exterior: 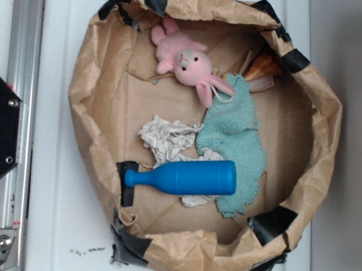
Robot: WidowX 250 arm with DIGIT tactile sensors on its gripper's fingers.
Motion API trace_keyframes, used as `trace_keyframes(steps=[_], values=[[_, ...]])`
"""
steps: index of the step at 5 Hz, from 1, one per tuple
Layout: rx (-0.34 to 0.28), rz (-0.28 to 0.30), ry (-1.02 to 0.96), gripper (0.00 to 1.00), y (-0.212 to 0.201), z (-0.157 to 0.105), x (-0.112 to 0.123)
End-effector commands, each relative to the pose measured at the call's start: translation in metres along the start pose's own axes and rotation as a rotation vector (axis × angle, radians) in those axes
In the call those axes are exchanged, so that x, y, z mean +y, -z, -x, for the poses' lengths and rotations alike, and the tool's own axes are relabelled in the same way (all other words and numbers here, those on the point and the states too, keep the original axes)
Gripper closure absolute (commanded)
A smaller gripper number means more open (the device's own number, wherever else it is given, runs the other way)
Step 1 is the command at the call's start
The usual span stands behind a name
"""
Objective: Grab the blue cloth.
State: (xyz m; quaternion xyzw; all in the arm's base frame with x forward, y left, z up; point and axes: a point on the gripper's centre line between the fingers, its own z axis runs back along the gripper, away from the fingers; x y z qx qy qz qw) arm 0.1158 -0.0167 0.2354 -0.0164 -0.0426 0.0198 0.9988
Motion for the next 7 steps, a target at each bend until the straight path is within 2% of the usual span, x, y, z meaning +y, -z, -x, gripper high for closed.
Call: trace_keyframes(steps=[1, 2, 3, 4, 5, 6, 7], values=[[0.0, 0.0, 0.0, 0.0, 0.0, 0.0, 0.0], [-0.03, -0.057, -0.125, 0.0, 0.048, -0.047, 0.024], [-0.163, -0.083, -0.248, 0.0, 0.078, -0.096, 0.044], [-0.163, -0.038, -0.278, 0.0, 0.115, -0.143, 0.05], [-0.121, -0.059, -0.288, 0.0, 0.141, -0.179, 0.046], [-0.074, -0.056, -0.348, 0.0, 0.165, -0.195, 0.058], [-0.03, -0.04, -0.311, 0.0, 0.18, -0.191, 0.056]])
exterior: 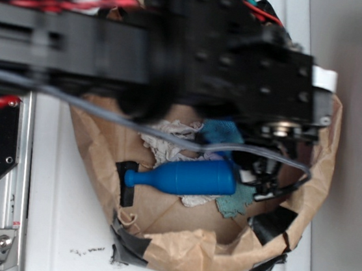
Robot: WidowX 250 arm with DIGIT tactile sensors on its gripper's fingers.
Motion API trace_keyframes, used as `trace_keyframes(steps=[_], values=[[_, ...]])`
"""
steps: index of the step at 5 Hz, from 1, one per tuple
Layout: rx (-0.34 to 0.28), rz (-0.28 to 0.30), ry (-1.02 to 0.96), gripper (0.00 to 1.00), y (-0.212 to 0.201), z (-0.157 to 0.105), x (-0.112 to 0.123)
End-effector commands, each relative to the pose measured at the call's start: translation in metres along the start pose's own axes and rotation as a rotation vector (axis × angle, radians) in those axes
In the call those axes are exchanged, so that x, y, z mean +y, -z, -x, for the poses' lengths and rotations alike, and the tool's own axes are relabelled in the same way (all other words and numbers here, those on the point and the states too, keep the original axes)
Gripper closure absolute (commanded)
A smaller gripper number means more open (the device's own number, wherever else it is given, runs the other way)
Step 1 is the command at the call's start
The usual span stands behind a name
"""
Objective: Grab the blue cloth.
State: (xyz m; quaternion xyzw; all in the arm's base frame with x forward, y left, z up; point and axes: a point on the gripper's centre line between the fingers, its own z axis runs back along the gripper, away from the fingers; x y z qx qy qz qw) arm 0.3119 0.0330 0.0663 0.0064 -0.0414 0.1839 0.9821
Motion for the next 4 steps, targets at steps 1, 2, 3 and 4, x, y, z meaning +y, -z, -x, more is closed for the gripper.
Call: trace_keyframes(steps=[1, 2, 3, 4], values=[[0.017, -0.014, 0.079, 0.0, 0.014, 0.016, -0.002], [-0.002, -0.084, 0.076, 0.0, 0.031, 0.016, 0.001], [-0.006, -0.142, 0.049, 0.0, 0.049, 0.002, 0.011], [-0.001, -0.133, 0.036, 1.0, 0.052, 0.0, 0.015]])
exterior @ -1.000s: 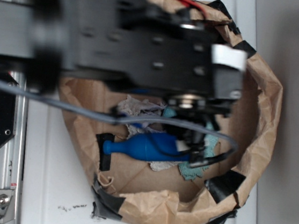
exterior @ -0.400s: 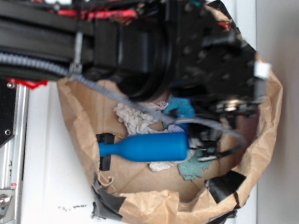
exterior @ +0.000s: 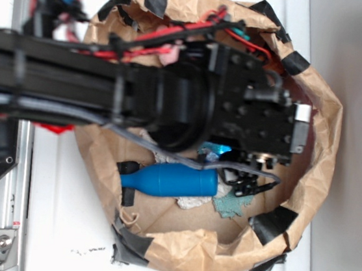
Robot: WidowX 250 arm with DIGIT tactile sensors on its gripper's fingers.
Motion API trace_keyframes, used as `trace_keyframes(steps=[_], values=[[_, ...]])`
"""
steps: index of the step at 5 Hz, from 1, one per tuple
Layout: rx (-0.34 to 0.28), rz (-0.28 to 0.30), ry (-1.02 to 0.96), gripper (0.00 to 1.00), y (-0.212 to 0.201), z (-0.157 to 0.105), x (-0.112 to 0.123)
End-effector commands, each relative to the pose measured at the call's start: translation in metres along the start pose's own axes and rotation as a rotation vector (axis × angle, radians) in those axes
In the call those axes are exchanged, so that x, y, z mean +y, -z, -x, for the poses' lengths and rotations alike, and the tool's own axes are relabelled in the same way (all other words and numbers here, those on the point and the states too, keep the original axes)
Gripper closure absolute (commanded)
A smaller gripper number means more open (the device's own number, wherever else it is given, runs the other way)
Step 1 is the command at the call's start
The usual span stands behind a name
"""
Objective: Grab the blue cloth.
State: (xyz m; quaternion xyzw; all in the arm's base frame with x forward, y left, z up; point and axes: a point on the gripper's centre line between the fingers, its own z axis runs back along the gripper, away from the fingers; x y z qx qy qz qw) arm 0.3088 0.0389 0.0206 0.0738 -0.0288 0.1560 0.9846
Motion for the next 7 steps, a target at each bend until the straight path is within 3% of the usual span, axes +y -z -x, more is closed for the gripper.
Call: trace_keyframes(steps=[1, 4, 5, 6, 7], values=[[-0.002, 0.01, -0.012, 1.0, 0.0, -0.004, 0.011], [-0.082, 0.047, 0.067, 1.0, -0.028, -0.021, 0.036], [-0.14, 0.104, 0.105, 1.0, -0.061, -0.026, 0.027], [-0.227, 0.219, 0.165, 1.0, -0.116, -0.019, 0.008], [-0.246, 0.296, 0.207, 1.0, -0.151, -0.013, 0.003]])
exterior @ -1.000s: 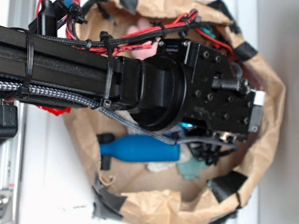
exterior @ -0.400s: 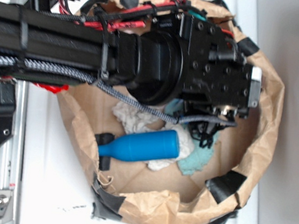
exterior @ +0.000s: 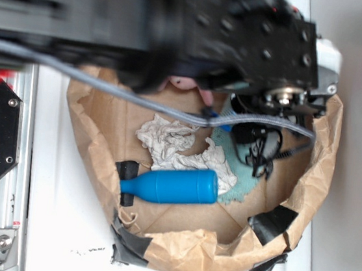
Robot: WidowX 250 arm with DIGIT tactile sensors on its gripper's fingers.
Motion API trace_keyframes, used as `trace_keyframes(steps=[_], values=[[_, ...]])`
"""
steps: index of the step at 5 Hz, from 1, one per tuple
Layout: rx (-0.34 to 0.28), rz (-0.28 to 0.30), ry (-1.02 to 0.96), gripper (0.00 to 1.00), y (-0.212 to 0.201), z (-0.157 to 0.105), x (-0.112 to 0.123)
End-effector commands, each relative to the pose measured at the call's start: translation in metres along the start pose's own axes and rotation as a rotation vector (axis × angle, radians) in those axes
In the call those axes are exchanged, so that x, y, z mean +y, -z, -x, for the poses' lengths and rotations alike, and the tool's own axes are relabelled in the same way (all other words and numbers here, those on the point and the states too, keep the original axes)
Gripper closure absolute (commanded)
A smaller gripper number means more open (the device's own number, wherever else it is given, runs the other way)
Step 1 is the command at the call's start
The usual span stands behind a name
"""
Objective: Grab the blue cloth.
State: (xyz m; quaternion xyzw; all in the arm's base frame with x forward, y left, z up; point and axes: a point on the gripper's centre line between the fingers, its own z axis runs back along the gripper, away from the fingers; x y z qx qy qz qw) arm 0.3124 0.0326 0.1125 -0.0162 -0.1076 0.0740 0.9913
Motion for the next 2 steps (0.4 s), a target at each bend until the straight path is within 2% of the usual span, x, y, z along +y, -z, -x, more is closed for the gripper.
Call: trace_keyframes(steps=[1, 2], values=[[-0.06, 0.129, 0.104, 1.0, -0.0609, -0.0098, -0.0185], [-0.058, 0.111, 0.099, 1.0, -0.0572, -0.0055, -0.0187]])
